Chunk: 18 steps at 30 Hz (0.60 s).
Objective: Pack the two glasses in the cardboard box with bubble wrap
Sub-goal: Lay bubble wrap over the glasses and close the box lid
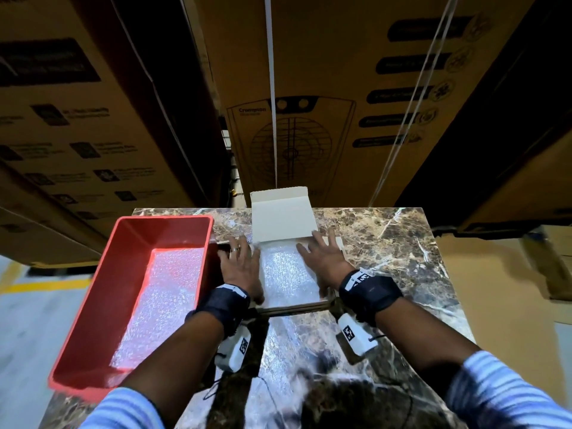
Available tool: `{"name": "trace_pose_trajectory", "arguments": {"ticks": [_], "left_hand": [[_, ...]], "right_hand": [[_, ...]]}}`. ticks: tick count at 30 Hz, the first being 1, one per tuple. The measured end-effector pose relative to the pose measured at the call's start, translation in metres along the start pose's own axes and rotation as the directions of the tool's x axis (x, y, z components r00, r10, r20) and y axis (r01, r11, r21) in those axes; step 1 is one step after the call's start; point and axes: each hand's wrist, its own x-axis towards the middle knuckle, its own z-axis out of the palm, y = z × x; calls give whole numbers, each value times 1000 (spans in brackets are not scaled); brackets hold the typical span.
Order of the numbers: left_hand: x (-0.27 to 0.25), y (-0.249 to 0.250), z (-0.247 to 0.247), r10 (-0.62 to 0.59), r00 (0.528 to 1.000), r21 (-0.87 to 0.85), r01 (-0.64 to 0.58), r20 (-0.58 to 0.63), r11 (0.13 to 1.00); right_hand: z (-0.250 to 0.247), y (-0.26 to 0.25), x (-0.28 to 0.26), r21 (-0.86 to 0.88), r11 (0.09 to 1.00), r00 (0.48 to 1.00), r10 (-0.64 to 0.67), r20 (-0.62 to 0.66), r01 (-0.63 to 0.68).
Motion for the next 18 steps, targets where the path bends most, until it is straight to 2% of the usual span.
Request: {"name": "trace_pose_trajectory", "arguments": {"ticks": [3, 7, 12, 18], "left_hand": [[5, 5, 0, -18, 1000, 13, 18, 25, 1000], [11, 9, 8, -56, 998, -77, 55, -1, 996], [15, 8, 11, -30, 999, -154, 32, 13, 988], [9, 0, -5, 28, 999, -66, -25, 36, 997]], "right_hand": [[10, 7, 2, 1, 1000, 999, 30, -22, -30], [13, 9, 7, -9, 999, 999, 33, -3, -33], [19, 8, 10, 17, 999, 999, 36, 3, -36], [16, 15, 2, 152, 988, 1000, -3, 8, 1]]}}
